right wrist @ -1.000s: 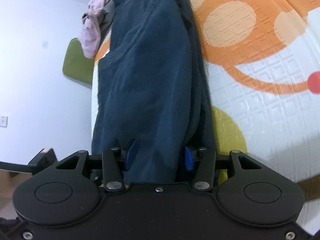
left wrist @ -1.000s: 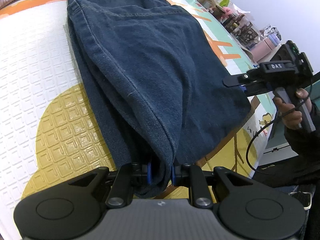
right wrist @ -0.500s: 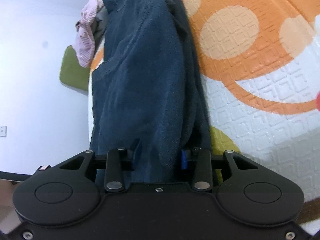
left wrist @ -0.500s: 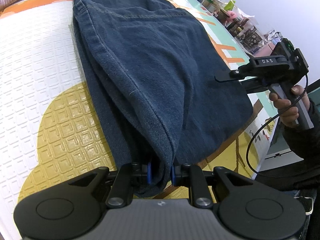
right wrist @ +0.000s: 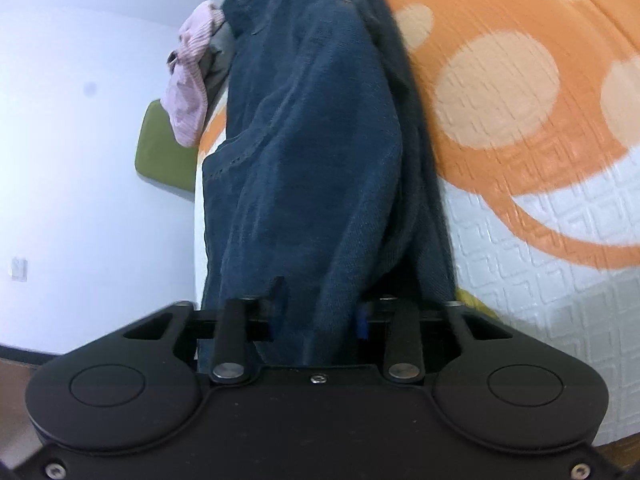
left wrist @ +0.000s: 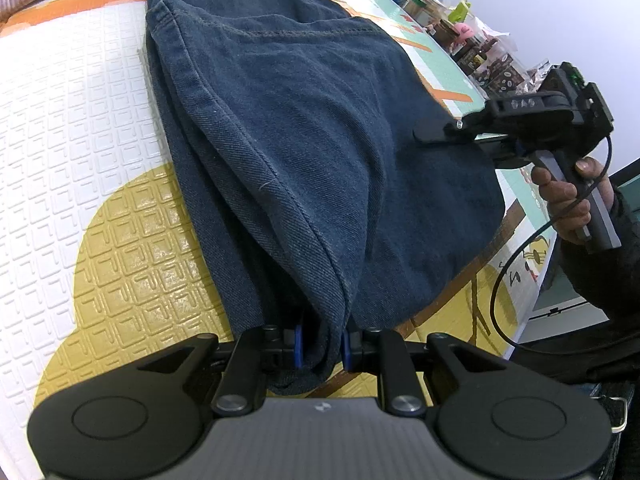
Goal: Fold clothes
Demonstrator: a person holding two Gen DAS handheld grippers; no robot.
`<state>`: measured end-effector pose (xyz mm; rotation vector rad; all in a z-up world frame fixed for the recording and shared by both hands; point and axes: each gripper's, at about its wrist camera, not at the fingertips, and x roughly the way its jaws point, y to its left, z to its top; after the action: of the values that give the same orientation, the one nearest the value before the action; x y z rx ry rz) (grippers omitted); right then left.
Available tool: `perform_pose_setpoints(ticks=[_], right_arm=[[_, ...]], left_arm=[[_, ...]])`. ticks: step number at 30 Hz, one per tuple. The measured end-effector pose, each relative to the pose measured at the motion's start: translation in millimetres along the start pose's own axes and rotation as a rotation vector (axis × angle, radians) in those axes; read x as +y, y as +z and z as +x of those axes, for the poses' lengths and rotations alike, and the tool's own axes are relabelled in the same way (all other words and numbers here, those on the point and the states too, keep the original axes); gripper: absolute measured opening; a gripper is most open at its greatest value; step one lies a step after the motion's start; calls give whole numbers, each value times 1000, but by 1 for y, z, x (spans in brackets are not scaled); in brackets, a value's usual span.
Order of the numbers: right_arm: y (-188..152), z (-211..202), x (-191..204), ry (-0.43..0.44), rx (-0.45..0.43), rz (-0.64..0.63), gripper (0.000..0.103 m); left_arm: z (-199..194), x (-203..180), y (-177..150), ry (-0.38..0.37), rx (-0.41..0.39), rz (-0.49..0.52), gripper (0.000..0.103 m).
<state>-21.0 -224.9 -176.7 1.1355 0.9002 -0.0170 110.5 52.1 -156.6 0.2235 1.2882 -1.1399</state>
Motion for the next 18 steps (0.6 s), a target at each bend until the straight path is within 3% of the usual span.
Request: perform_pose_setpoints(ticks=[7,14,18], right_arm=[[-15,-29,11,32,-21,-82,9],[-30,-68,19,113,-27,-133,9],[-36,-76,24,133,-9,-156,9]], left_arm=[[-9,-4,-7,10,-75,11,19],[-38,2,-20,-45,-247,-11,17],[-48,0,-27,-80,-288,22,17]])
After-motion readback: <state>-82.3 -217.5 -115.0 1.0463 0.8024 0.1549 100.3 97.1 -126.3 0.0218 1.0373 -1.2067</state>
